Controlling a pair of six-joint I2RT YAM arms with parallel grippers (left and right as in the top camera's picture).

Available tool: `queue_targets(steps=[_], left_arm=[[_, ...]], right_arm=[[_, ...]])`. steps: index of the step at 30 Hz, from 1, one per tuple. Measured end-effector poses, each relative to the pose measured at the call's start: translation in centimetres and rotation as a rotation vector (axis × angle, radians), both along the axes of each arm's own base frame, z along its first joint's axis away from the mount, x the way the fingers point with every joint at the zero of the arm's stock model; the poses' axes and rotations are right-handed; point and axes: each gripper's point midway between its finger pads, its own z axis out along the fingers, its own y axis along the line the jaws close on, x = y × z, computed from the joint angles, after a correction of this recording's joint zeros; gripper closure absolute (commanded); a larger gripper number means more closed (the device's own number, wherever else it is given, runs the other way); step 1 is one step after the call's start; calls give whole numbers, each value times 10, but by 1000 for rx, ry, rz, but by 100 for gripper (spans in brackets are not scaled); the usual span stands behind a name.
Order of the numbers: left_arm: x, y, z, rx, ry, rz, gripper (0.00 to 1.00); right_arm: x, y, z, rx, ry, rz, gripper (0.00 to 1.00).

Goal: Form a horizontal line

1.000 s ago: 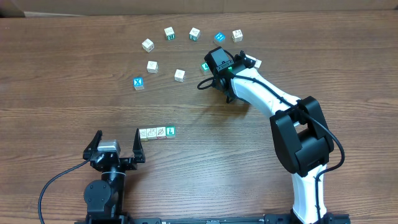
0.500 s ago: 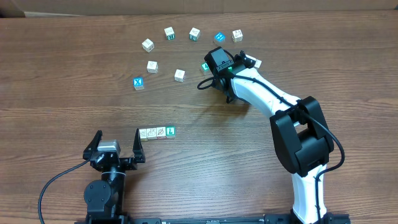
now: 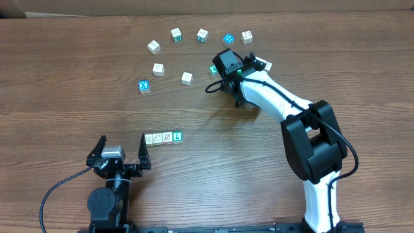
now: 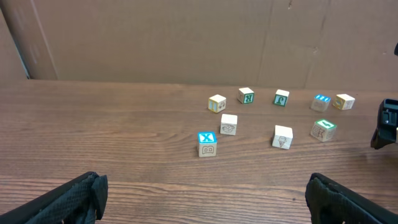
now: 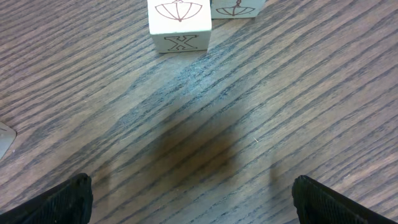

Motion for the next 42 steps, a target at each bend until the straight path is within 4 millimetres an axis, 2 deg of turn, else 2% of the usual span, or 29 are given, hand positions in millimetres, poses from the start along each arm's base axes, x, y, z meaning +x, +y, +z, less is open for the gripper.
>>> queue_targets(steps=[35, 39, 42], left_arm=[[0, 0, 0, 0, 0, 0, 0], [0, 0, 0, 0, 0, 0, 0], [0, 0, 0, 0, 0, 0, 0]], right_arm=[[0, -1, 0, 1, 1, -2, 0], [4, -13, -2, 21, 11, -32, 0], [12, -39, -3, 34, 16, -92, 0]])
